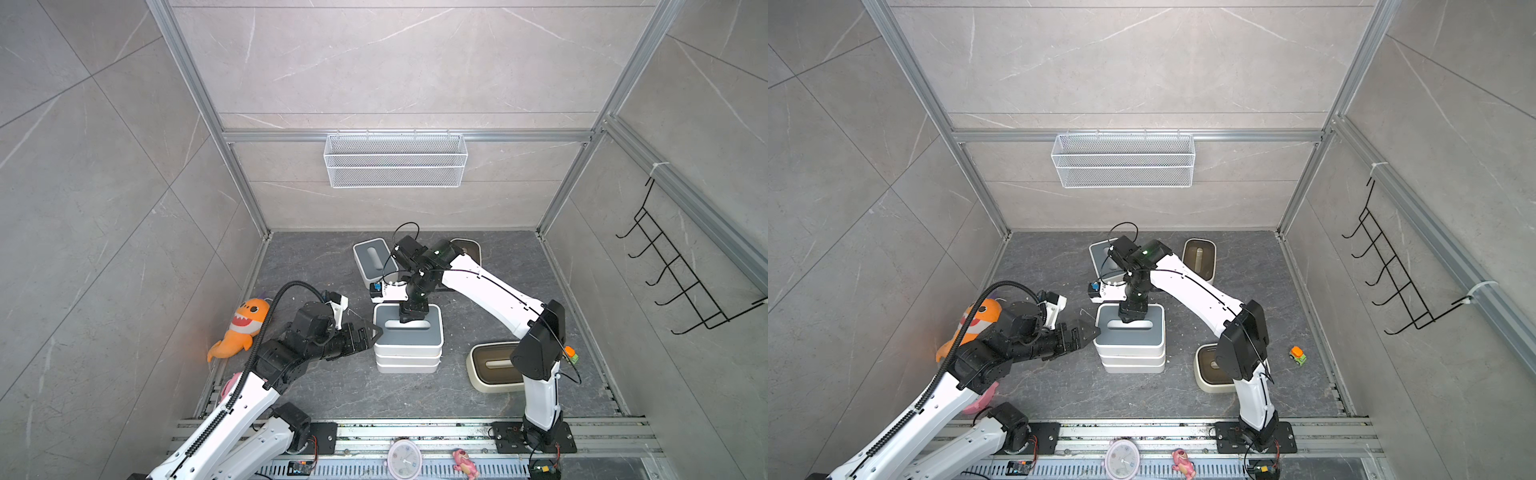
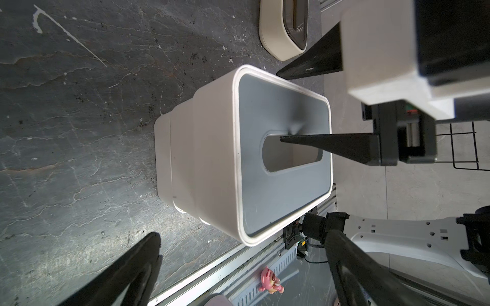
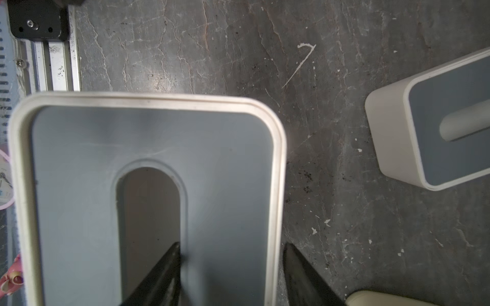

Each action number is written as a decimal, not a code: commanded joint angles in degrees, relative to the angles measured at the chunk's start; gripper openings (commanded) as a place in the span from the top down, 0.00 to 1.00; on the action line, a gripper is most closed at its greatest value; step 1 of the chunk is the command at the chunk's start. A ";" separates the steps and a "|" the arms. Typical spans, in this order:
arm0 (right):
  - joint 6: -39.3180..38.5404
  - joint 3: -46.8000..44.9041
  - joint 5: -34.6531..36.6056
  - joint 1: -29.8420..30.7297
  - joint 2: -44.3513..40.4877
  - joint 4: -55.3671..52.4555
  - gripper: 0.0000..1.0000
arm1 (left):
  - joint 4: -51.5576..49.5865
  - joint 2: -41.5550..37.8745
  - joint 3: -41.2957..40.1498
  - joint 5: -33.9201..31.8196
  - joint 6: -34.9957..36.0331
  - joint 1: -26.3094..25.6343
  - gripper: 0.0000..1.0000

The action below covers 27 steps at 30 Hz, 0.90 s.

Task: Stack the tissue boxes
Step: Place the tissue box at the tissue box.

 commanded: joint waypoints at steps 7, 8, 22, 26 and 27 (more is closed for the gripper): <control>8.33 -0.65 -0.73 -1.85 -7.73 2.92 0.22 | 6.61 6.28 1.31 -2.29 3.38 0.28 0.01; 9.52 -1.18 -1.45 -2.69 -8.92 3.52 0.20 | 6.91 6.83 1.48 -2.47 3.57 0.31 0.01; 49.92 -35.02 5.85 -14.57 -36.07 25.58 0.02 | 12.93 11.49 3.66 1.28 2.89 0.19 0.01; 54.75 -44.23 7.40 -15.36 -44.25 29.49 0.00 | 13.31 12.30 4.52 2.90 2.71 0.07 0.01; 55.10 -45.55 8.39 -15.55 -45.64 29.70 0.00 | 13.21 12.48 4.62 3.28 2.58 0.02 0.01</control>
